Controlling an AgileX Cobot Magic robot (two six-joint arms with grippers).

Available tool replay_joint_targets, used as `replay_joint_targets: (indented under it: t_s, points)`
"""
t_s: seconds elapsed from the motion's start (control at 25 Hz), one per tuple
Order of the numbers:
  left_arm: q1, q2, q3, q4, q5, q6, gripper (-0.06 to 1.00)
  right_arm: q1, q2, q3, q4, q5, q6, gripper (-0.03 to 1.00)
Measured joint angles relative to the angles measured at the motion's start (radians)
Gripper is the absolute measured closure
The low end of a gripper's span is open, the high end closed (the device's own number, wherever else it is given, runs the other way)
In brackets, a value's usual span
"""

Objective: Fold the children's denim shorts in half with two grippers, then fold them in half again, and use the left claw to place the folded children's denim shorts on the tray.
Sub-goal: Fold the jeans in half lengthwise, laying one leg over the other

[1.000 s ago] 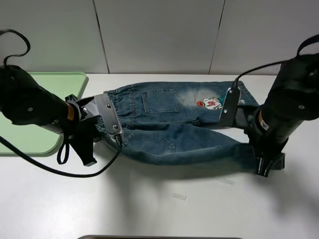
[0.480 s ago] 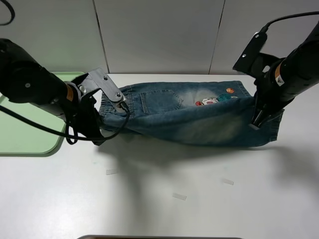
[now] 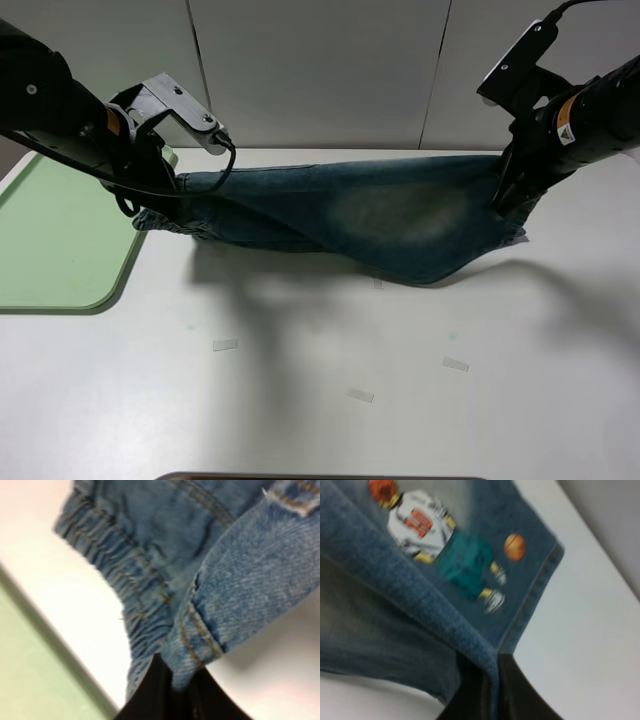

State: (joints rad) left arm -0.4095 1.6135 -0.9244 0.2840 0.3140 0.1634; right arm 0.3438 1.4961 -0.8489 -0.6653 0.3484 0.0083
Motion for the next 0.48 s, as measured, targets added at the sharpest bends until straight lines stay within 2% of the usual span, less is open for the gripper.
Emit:
replay_joint_targets:
  t_s: [0.24,0.48]
  points:
    - [0.052,0.028,-0.009,-0.017,-0.033,0.126,0.92,-0.043,0.084,-0.085,-0.002,-0.029,0.092,0.99]
    - [0.055,0.138,-0.047,0.018,-0.064,0.144,0.92,-0.045,0.171,-0.156,-0.023,-0.007,0.1,0.99]
